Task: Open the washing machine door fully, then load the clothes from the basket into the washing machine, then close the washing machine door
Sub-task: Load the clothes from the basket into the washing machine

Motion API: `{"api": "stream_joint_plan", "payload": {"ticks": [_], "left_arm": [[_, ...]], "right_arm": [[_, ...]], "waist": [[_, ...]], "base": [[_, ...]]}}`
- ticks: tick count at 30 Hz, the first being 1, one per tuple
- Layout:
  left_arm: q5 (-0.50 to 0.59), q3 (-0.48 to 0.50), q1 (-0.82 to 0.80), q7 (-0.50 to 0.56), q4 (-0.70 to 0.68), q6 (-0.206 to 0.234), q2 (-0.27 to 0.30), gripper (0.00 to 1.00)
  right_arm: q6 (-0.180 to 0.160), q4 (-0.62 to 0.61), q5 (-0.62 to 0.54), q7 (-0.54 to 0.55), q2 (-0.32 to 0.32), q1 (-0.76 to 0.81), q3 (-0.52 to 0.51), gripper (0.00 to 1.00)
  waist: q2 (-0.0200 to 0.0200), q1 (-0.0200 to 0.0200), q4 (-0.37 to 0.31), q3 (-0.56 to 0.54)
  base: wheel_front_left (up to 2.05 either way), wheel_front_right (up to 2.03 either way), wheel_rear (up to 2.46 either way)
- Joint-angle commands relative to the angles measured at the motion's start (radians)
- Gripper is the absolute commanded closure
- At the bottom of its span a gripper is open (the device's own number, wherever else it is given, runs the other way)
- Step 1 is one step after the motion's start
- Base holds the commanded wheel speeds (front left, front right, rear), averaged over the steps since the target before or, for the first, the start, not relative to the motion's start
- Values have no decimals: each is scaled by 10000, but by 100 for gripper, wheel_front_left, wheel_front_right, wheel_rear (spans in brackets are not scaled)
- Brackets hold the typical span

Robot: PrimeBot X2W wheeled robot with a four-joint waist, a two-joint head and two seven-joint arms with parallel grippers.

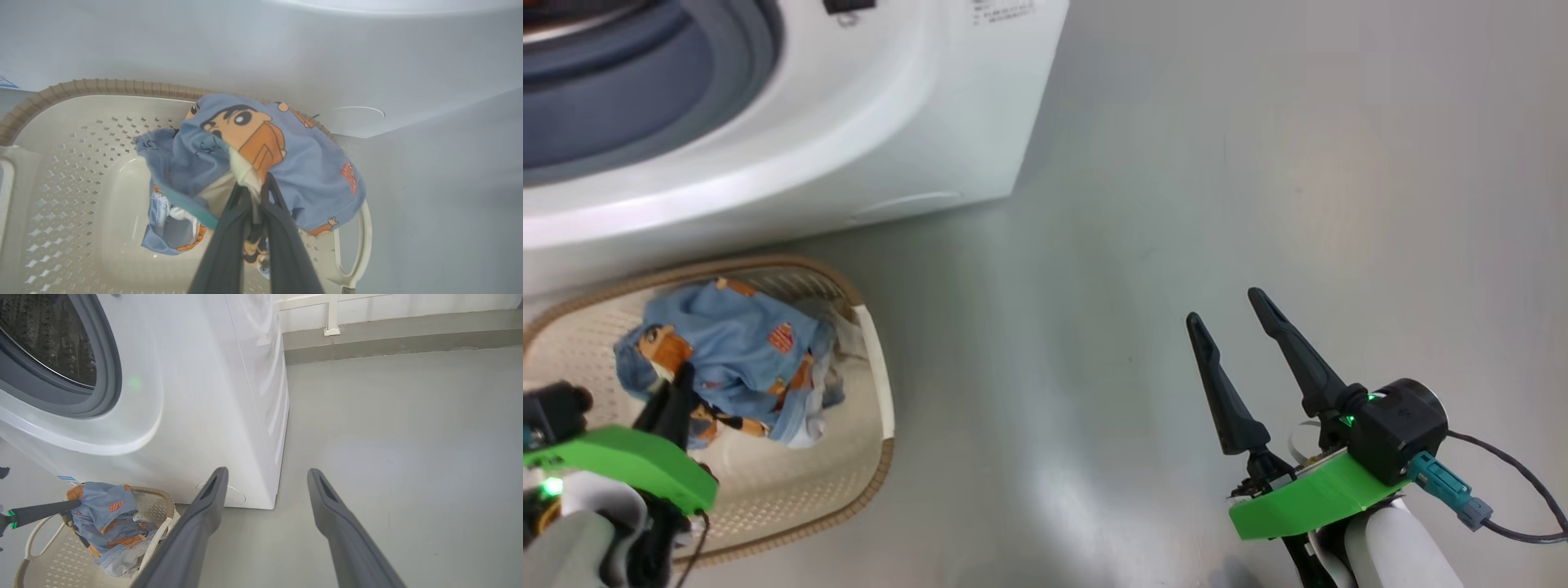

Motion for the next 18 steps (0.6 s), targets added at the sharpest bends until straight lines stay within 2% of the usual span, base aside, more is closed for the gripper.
{"api": "stream_joint_plan", "payload": {"ticks": [1, 18], "left_arm": [[289, 588, 356, -104, -250, -15, 292, 100], [2690, 3074, 2386, -104, -2150, -15, -868, 100]], "right_arm": [[62, -129, -75, -48, -16, 135, 184, 0], [62, 556, -41, -48, -16, 522, -68, 0]], "waist": [[0, 0, 304, -646], [0, 0, 748, -2776]], "base": [[0, 0, 0], [0, 0, 0]]}}
